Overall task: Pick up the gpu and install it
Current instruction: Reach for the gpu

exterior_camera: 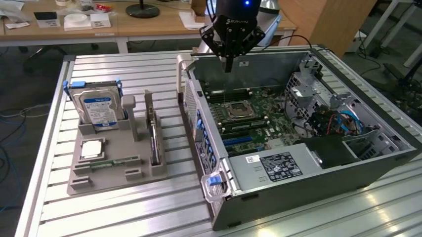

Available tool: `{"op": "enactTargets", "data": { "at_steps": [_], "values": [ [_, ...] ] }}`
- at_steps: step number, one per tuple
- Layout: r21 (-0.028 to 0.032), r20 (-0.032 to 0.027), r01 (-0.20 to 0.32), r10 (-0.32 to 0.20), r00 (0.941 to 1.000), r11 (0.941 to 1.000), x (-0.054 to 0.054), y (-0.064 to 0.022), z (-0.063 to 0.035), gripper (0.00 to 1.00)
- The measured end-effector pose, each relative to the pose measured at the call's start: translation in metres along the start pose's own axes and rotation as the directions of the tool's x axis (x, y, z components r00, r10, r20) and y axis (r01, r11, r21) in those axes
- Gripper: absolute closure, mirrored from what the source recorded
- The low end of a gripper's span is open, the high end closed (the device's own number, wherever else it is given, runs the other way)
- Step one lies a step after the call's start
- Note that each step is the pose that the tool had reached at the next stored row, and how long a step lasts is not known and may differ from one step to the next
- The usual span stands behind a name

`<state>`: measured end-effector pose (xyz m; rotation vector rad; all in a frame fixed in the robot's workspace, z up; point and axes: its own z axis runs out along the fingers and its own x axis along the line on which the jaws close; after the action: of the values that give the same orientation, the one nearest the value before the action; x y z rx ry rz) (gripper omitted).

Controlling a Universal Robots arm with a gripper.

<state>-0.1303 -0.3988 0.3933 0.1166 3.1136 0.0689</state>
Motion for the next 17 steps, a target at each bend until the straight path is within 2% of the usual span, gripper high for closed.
{"op": "enactTargets", "data": {
  "at_steps": [17],
  "values": [
    [0.0001,0.0,0.0,0.0,1.0,1.0,0.011,-0.0009,-0.0003,0.89]
  ]
}}
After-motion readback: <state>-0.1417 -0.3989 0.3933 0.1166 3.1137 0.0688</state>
